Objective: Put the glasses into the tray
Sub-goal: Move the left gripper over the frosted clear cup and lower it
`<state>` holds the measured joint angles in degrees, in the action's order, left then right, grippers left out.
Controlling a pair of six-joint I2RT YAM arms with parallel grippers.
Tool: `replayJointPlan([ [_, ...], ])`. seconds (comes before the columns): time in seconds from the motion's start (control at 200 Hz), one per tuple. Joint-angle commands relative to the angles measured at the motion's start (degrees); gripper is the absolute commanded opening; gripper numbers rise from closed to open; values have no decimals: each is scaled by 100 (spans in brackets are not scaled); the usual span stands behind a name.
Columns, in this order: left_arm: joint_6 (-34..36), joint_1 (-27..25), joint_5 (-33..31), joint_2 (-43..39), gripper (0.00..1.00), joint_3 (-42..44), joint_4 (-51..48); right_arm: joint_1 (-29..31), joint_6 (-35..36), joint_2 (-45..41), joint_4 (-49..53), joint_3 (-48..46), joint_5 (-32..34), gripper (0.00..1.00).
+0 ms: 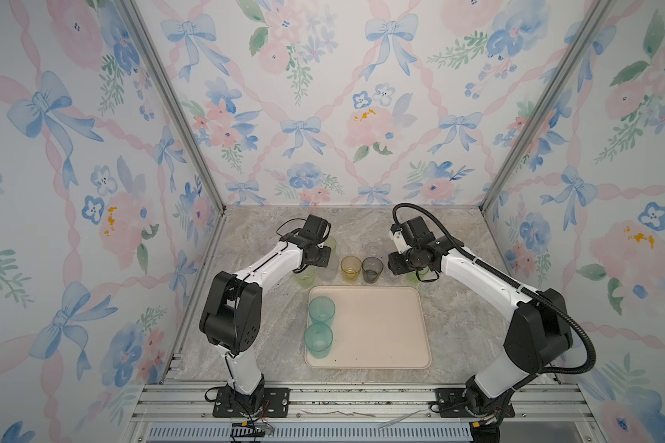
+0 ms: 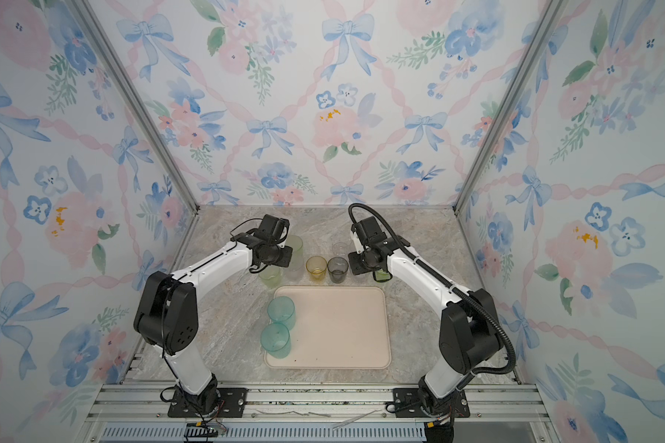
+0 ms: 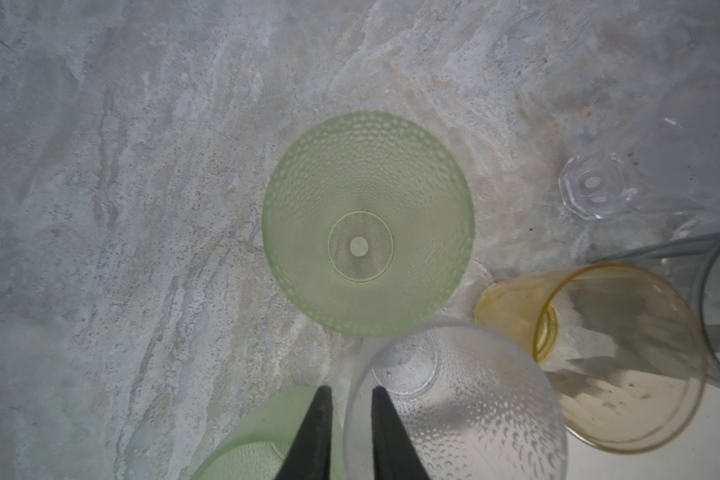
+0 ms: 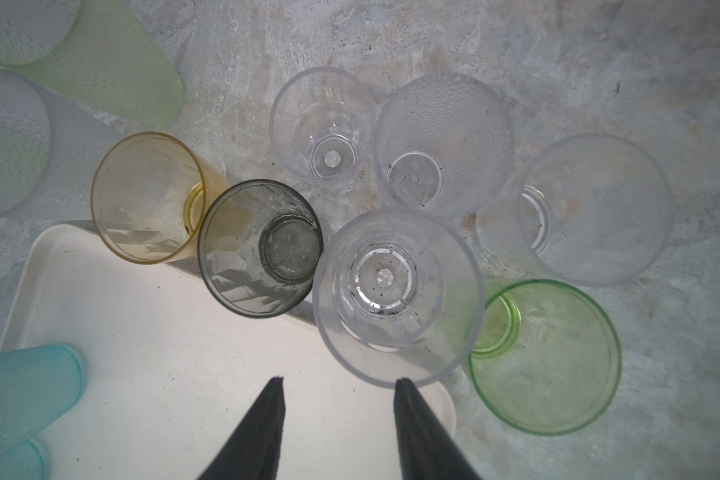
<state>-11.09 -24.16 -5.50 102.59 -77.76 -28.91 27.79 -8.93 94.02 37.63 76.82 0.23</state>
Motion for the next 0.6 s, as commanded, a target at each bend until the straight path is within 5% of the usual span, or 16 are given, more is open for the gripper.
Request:
replayJointPlan([
  [0.0,98,41,9,113,20,-151,-146,-54,22,46,-1,-6,-67,47],
  [0.595,243,100,245,229,5,-196,-256,-76,4,12,-27,-61,-68,47],
])
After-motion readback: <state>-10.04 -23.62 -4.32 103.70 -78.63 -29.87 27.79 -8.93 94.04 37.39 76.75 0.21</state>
